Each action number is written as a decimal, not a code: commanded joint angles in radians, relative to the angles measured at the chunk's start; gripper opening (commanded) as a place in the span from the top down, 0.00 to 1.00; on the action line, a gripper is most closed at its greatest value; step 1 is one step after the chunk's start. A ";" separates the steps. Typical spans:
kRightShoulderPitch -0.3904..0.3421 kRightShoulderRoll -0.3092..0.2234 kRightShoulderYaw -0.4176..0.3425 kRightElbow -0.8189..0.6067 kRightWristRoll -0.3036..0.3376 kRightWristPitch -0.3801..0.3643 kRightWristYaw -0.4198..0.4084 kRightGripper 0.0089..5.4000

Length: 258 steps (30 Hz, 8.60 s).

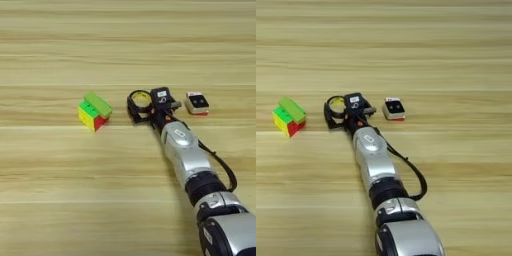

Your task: Move the objects on the table

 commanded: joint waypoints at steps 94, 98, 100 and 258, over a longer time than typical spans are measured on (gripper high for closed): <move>0.541 0.004 0.194 -0.807 0.013 0.319 0.081 0.14; 0.539 0.010 0.196 -0.801 0.015 0.310 0.077 0.07; 0.541 0.012 0.203 -0.803 0.013 0.291 0.076 0.03; 0.554 -0.012 0.211 -0.863 0.030 0.237 0.051 0.45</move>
